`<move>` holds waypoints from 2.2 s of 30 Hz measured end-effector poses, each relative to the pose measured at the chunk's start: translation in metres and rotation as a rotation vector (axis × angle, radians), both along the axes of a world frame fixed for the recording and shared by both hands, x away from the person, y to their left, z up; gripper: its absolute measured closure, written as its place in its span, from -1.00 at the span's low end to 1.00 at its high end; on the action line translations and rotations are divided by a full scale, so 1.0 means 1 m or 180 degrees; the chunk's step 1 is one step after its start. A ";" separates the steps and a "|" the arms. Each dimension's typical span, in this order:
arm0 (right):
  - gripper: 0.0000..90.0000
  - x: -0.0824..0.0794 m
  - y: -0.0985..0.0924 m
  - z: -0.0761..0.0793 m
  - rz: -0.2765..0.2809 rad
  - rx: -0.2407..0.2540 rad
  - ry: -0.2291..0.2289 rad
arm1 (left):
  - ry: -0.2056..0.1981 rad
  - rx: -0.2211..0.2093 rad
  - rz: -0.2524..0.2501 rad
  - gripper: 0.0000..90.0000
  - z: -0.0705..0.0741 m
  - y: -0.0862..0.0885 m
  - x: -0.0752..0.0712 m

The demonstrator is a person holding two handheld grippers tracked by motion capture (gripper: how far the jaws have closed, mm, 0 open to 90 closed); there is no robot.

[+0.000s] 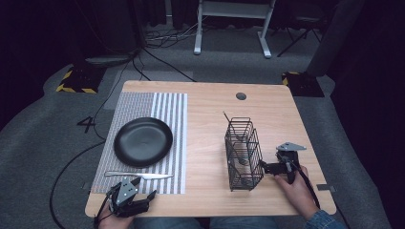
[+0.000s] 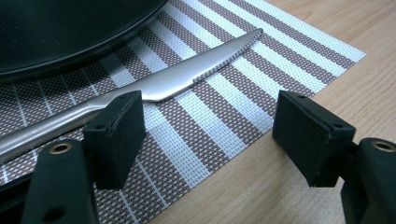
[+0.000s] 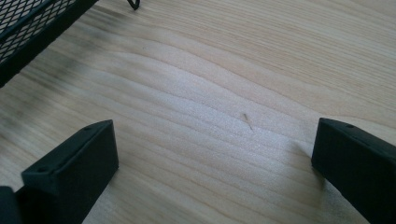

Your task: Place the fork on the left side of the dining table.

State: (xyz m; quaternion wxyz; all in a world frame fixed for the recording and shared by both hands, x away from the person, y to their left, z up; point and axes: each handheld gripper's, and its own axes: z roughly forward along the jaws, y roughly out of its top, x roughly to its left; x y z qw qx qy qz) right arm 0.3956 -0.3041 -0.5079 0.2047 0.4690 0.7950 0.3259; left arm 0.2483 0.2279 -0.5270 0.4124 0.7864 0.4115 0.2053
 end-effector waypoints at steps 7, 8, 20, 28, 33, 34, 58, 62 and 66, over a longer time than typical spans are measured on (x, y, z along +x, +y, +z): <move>-1.00 0.000 0.000 0.000 0.0027 0.0004 0.0005 | -0.0013 0.0009 0.0042 -0.44 0.000 0.000 -0.002; -1.00 0.000 -0.003 0.000 0.0114 0.0005 0.0007 | 0.0011 0.0004 0.0033 -0.43 0.001 0.000 0.001; -0.98 -0.003 -0.012 0.000 0.0239 0.0022 0.0004 | 0.0093 0.0074 0.0001 -0.40 0.004 -0.005 0.001; -0.98 -0.005 -0.013 0.000 0.0270 0.0004 -0.0004 | 0.0084 -0.0038 0.0122 -0.40 0.024 -0.014 -0.001; -0.98 -0.004 -0.013 0.000 0.0288 0.0002 -0.0006 | 0.0102 0.0032 0.0117 -0.38 0.047 -0.024 -0.001; -0.97 -0.004 -0.013 0.000 0.0298 0.0001 -0.0007 | 0.0098 0.0005 0.0122 -0.38 0.052 -0.025 -0.001; -0.95 -0.004 -0.011 0.000 0.0305 0.0014 -0.0010 | -0.0163 -0.0462 -0.0007 -0.35 0.148 -0.074 0.051; -0.95 -0.004 -0.011 0.000 0.0307 0.0013 -0.0011 | -0.0168 -0.0452 -0.0040 -0.34 0.155 -0.082 0.062; -0.95 -0.004 -0.011 0.000 0.0306 0.0014 -0.0010 | -0.0128 -0.0547 -0.0116 -0.34 0.166 -0.093 0.079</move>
